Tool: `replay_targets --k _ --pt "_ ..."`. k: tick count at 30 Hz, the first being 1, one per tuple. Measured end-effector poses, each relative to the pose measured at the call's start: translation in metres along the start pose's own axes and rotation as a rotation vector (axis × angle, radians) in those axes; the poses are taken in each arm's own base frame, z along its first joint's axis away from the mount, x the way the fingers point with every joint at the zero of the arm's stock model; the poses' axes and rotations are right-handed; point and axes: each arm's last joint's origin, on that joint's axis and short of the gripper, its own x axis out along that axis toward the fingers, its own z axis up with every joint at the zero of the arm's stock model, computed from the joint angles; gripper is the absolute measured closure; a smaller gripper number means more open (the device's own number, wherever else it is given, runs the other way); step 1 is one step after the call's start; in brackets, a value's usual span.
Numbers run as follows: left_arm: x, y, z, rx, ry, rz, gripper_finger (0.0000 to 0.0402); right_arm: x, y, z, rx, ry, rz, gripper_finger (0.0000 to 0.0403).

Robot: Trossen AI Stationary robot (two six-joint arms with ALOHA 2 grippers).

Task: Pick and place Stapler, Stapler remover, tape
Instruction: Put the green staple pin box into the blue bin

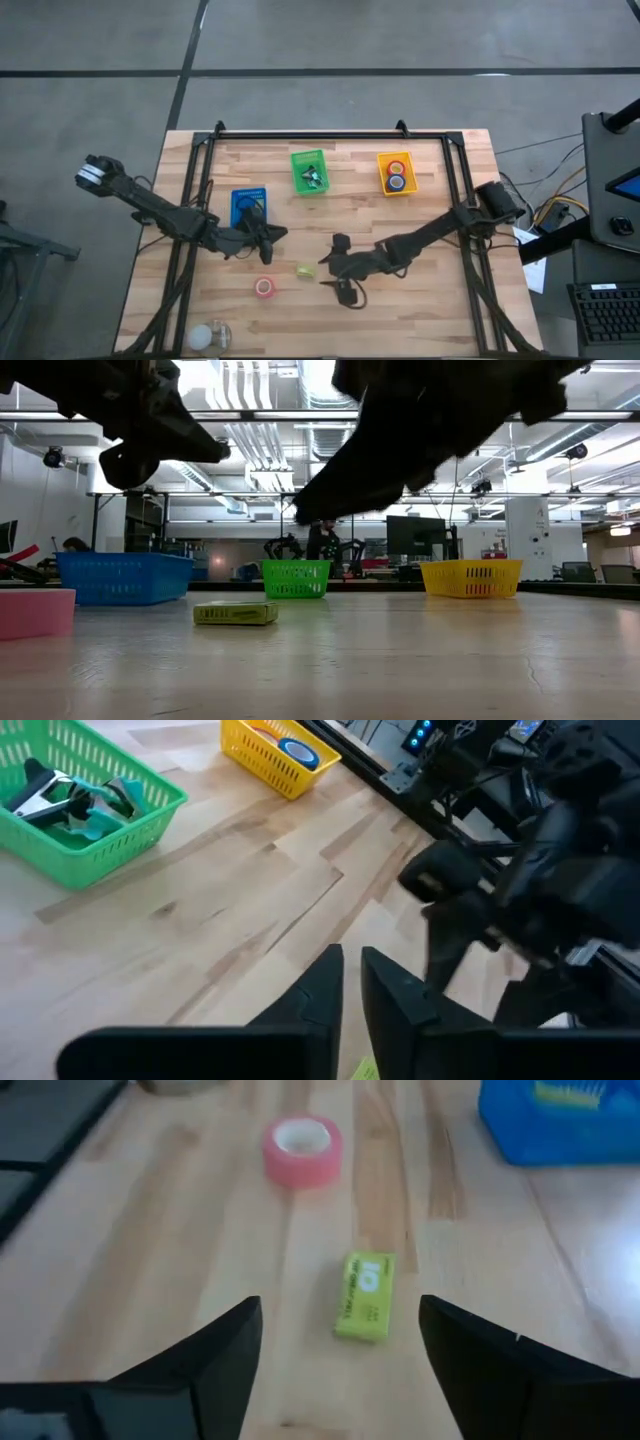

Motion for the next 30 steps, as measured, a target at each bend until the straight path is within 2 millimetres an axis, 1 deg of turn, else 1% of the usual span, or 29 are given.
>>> replay_targets --k 4,9,12,15,18,22,30 --pt "0.001 0.003 -0.004 0.004 0.007 0.01 0.0342 0.021 -0.005 -0.008 0.033 0.03 -0.021 0.0105" --pt "0.002 0.004 -0.005 0.006 0.009 0.014 0.0325 0.049 -0.004 -0.017 0.011 0.072 -0.035 0.0074" --pt "0.002 0.003 -0.004 0.008 0.009 0.013 0.0317 0.059 -0.004 -0.02 -0.004 0.121 -0.053 0.0067" --pt "0.002 0.004 -0.005 0.009 0.009 0.014 0.0312 0.067 -0.005 -0.024 -0.009 0.138 -0.085 0.0071" --pt "0.002 0.007 -0.008 0.016 0.014 0.027 0.031 0.071 -0.005 -0.025 -0.009 0.136 -0.084 0.0082" --pt "0.002 0.009 -0.009 -0.002 0.013 0.031 0.0309 0.071 -0.004 -0.025 -0.014 0.138 -0.079 0.0112" --pt "0.003 0.01 -0.011 -0.028 0.017 0.034 0.0309 0.071 -0.004 -0.026 -0.04 0.143 -0.07 0.0206"
